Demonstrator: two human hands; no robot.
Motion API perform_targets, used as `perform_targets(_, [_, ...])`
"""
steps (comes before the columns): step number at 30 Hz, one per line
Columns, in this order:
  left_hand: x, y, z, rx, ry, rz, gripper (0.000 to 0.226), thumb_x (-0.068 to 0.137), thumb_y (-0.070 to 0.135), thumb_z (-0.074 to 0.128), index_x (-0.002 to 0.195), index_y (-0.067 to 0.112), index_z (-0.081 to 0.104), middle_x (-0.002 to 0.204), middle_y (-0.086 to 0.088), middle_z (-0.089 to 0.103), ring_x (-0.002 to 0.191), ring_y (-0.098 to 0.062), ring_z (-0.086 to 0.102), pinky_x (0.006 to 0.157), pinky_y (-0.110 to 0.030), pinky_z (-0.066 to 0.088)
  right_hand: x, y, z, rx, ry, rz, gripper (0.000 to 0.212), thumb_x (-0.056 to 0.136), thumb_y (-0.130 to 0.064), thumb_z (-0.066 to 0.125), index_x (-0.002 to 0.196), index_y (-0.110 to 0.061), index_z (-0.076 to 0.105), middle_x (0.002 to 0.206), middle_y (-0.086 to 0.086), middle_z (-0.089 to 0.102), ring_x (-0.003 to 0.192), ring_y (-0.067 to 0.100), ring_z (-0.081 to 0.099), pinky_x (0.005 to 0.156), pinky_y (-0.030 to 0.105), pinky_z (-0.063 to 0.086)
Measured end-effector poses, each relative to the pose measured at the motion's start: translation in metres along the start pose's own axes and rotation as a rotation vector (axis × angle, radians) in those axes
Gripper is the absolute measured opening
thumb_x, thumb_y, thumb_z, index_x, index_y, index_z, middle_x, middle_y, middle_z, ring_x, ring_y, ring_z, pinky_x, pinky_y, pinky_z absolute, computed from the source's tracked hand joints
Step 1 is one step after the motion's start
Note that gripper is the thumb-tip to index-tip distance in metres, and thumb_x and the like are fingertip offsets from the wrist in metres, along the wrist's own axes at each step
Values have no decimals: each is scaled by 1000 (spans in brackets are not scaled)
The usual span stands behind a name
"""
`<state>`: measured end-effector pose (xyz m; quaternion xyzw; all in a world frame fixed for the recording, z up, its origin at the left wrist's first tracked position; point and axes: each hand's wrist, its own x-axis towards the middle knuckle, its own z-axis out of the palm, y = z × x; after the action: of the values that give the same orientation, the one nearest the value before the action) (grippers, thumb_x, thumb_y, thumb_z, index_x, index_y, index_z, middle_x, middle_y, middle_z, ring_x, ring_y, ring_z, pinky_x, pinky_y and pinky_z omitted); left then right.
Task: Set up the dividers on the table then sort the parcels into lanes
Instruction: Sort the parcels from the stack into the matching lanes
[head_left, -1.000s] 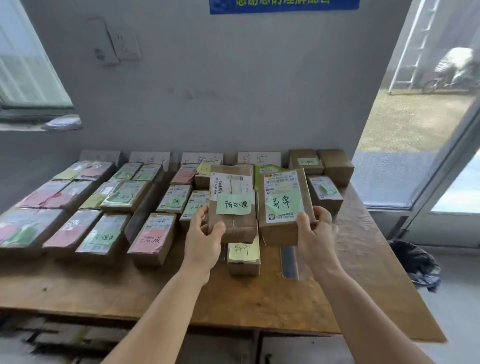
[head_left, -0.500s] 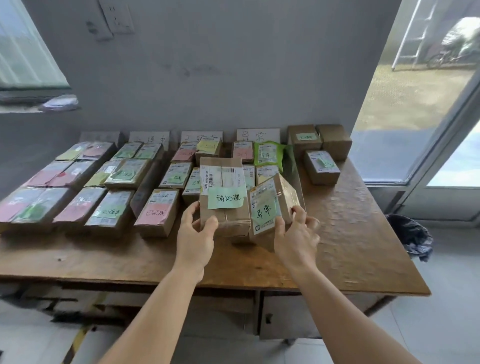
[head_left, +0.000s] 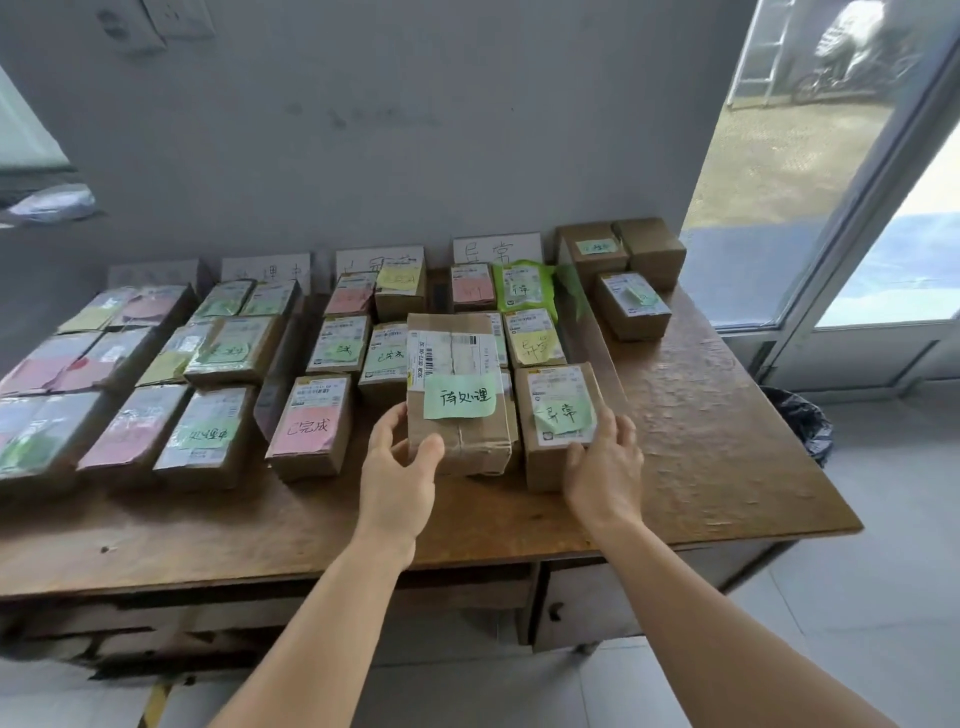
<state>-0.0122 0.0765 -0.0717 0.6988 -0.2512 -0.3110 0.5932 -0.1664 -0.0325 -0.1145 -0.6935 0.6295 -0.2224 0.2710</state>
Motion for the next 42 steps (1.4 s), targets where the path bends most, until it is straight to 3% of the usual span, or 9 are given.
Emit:
perform_targets(3, [3,-1,-2,2,-24,6,49,95,16,57,137,33,40,119,8,59,109,-9,53,87,-27,44,-5,1,2,-191,-31,-115,65,96,-19,50,150,-26,15,158,4,6,144,29,3,116,42,17])
perform_targets(7, [7,-1,-4,11,-52,15,49,95,18,57,138,34,39,121,8,57,109,-10,53,87,-25,44,-7,3,7,-400,-102,-254,61,92,-12,53,146,-25,28,154,0,20,143,25,6,116,38,18])
perform_targets(13, [9,-1,-7,17,-61,11,49,95,19,58,137,36,39,125,6,58,117,-15,52,103,-42,44,4,-1,10,-423,-254,-243,84,88,5,52,154,-20,5,160,-5,-1,147,21,-10,118,37,12])
perform_targets(21, [9,4,-7,1,-6,-17,49,95,17,58,137,34,41,117,11,61,115,-14,53,104,-44,43,25,-6,5,-411,-318,-287,78,90,4,45,154,-20,7,161,-4,0,148,21,-8,119,37,14])
perform_targets(25, [8,8,-8,-27,34,-22,48,95,16,57,136,35,41,119,7,61,114,-15,54,103,-44,43,19,-20,-7,-272,-233,-360,61,99,-18,43,152,-17,15,159,-1,14,148,21,7,117,35,16])
perform_targets(29, [5,13,-13,-56,67,-14,49,96,17,56,138,35,39,120,8,60,110,-11,55,98,-36,46,5,-56,-15,94,-164,-447,50,100,-31,43,148,-20,30,149,-4,36,137,16,32,106,33,32])
perform_targets(35, [1,26,-50,-89,126,51,43,97,17,55,128,41,39,107,23,59,103,-1,55,89,-24,45,-21,-115,-6,273,-201,-553,61,96,-43,48,149,-22,27,151,-5,36,139,12,31,109,32,29])
perform_targets(39, [3,28,-92,-135,142,62,50,96,18,57,139,35,38,122,6,63,113,-13,58,98,-35,47,-46,-154,12,337,-289,-596,74,89,-46,57,150,-27,21,151,-8,35,138,12,32,106,32,32])
perform_targets(42, [8,29,-133,-180,151,76,48,96,15,55,138,32,39,112,0,68,101,-14,66,78,-23,52,-66,-185,35,354,-331,-630,81,85,-46,64,151,-27,20,150,-9,36,137,11,33,105,30,32])
